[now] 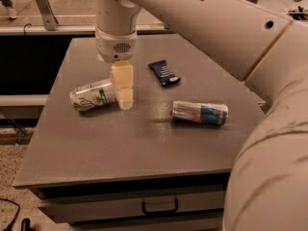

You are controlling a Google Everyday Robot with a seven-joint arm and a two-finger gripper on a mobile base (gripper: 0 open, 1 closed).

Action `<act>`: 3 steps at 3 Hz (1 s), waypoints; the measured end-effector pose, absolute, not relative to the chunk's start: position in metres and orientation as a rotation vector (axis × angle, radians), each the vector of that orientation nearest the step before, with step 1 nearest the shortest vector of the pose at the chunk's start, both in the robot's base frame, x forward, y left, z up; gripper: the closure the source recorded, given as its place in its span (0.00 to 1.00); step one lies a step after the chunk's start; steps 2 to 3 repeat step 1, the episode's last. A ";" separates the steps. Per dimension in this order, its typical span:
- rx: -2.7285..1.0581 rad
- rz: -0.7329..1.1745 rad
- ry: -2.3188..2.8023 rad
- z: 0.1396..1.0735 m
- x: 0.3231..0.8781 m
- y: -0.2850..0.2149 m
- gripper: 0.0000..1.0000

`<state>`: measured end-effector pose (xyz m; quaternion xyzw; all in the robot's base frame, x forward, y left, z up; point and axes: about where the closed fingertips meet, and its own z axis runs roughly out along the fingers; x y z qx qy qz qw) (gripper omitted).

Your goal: Knock 7up can over

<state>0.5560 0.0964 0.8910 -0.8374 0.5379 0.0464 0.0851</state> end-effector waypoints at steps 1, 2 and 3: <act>-2.497 0.138 1.604 0.891 0.556 0.096 0.00; -2.497 0.138 1.604 0.891 0.556 0.096 0.00; -2.497 0.138 1.604 0.891 0.556 0.096 0.00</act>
Offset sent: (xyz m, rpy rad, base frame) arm 0.0000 0.0000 0.0000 0.0000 0.0000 0.0000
